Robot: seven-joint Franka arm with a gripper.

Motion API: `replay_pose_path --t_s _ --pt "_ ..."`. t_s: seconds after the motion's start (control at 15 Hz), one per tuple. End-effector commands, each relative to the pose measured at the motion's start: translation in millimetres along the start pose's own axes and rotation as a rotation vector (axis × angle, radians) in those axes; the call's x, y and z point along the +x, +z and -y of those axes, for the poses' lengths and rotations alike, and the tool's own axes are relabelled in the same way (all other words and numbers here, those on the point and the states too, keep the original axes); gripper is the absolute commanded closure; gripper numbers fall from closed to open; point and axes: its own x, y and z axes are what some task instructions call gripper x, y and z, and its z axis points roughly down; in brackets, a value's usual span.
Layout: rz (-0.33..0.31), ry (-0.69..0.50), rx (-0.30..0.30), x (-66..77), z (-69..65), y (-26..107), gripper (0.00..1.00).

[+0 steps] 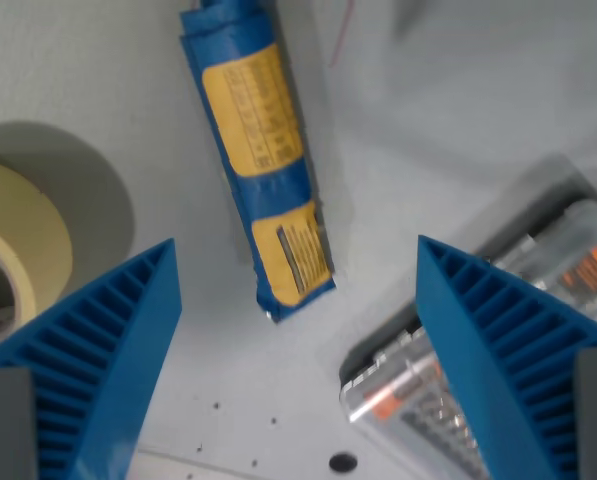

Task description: Move above the blue bag

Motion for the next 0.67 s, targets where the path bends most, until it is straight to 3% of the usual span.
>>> replay_pose_path --t_s 0.07,0.67 --pt "-0.064 -0.171 -0.061 -1.0 5.2 11.8 0.00" --pt "-0.069 -0.196 -0.071 4.8 14.7 40.1 0.00"
